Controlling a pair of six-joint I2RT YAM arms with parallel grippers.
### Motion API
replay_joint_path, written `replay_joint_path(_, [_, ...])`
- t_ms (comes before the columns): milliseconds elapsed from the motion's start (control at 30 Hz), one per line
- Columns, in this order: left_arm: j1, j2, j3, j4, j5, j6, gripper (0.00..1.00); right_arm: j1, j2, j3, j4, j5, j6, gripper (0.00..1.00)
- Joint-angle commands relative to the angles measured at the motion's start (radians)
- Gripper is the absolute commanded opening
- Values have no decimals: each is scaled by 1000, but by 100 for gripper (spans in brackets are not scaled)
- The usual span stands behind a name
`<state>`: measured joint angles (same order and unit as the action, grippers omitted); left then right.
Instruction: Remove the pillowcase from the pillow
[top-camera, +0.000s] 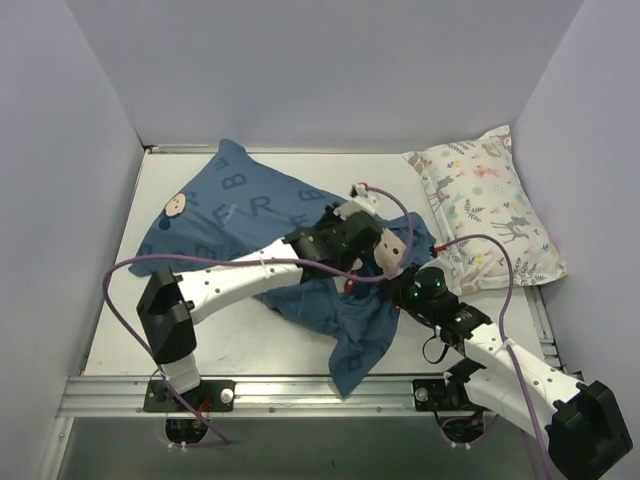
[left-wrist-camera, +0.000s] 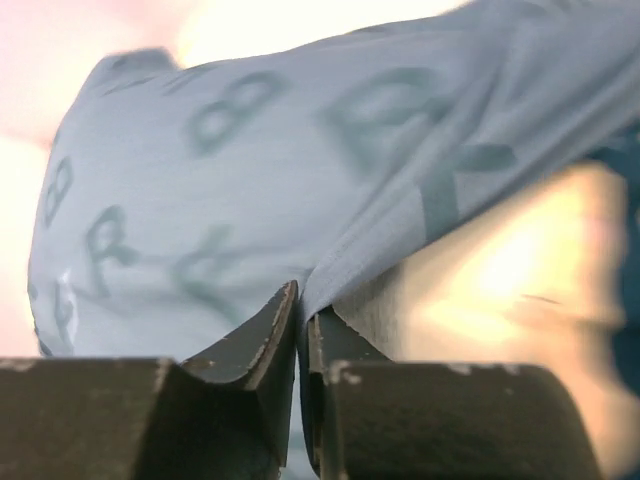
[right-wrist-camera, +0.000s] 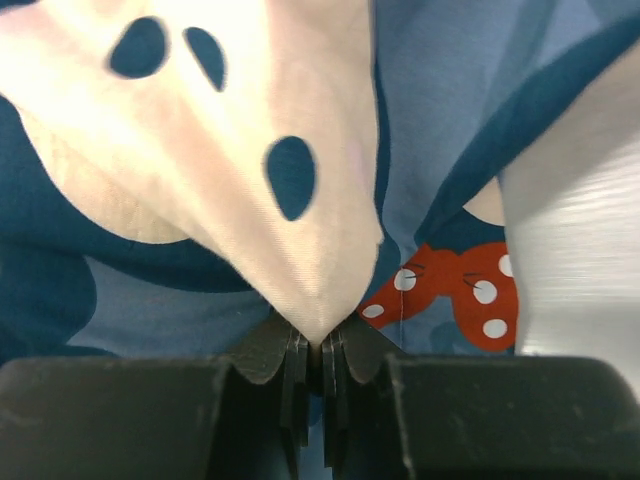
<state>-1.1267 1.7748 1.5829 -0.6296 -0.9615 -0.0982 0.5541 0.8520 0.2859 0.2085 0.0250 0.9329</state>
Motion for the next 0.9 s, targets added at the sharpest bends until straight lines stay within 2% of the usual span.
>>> replay_joint_path(0, [152,-123,9,-41,-24,-67,14,-43,-27,39,-194,153,-60,0])
replay_joint_path(167, [396,-190,-137,-55,214,-182,0,-108,-16,67,-256,144,-92,0])
replay_joint_path(267, [426,-198,-225,-22,393,-231,0,-132,16,111,-262,92,-141,1])
replay_joint_path(333, [418,-184,-268,31,472,-282,0,-129,41,172,-268,60,-189,8])
replay_joint_path(367, [418,-176,-285,48,559,-306,0,-128,47,200,-285,43,-200,16])
replay_joint_path(433, [415,-157,-340,117,616,-374,0,-105,55,289,-351,38,-235,29])
replay_joint_path(467, [415,-152,-360,143,636,-392,0,-89,50,317,-377,44,-241,39])
replay_joint_path(600, [400,-133,-417,226,662,-458,0,10,9,427,-498,82,-250,60])
replay_joint_path(667, [384,-127,-432,252,658,-465,0,100,12,470,-518,101,-232,69])
replay_joint_path(767, [369,-123,-442,277,647,-482,0,190,82,504,-521,165,-210,78])
replay_joint_path(867, [370,-124,-449,295,636,-497,0,244,208,530,-521,176,-178,76])
